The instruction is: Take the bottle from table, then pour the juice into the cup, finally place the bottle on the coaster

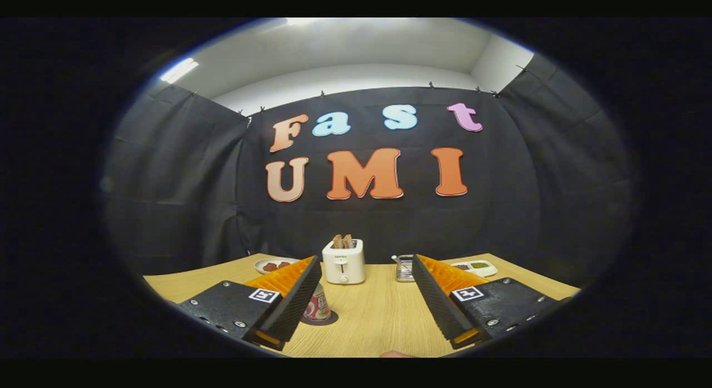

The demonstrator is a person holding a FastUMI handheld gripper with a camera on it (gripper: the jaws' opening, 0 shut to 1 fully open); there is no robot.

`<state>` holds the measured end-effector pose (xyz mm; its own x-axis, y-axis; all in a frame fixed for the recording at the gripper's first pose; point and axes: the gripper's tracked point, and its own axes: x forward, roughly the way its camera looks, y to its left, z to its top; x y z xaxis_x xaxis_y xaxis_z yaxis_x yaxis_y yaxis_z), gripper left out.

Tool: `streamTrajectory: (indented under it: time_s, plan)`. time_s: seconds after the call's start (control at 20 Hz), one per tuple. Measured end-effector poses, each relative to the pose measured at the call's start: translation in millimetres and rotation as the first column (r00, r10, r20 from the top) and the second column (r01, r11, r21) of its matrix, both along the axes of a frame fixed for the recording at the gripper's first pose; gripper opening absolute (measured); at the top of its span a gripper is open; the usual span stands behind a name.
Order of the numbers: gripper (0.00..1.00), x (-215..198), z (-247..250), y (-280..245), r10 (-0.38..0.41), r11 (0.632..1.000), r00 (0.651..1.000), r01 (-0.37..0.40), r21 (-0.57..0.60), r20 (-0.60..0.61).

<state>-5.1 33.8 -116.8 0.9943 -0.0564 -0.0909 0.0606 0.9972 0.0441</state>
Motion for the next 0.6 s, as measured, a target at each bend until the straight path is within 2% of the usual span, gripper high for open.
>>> streamTrajectory:
  time_s: [0.35,0.6]
  plan:
    - [0.96,-18,-1,-27,-0.036,0.999,0.999,0.036,-0.007,0.009]
    - [0.97,-25,11,-28,-0.03,0.999,0.999,0.032,-0.031,0.042]
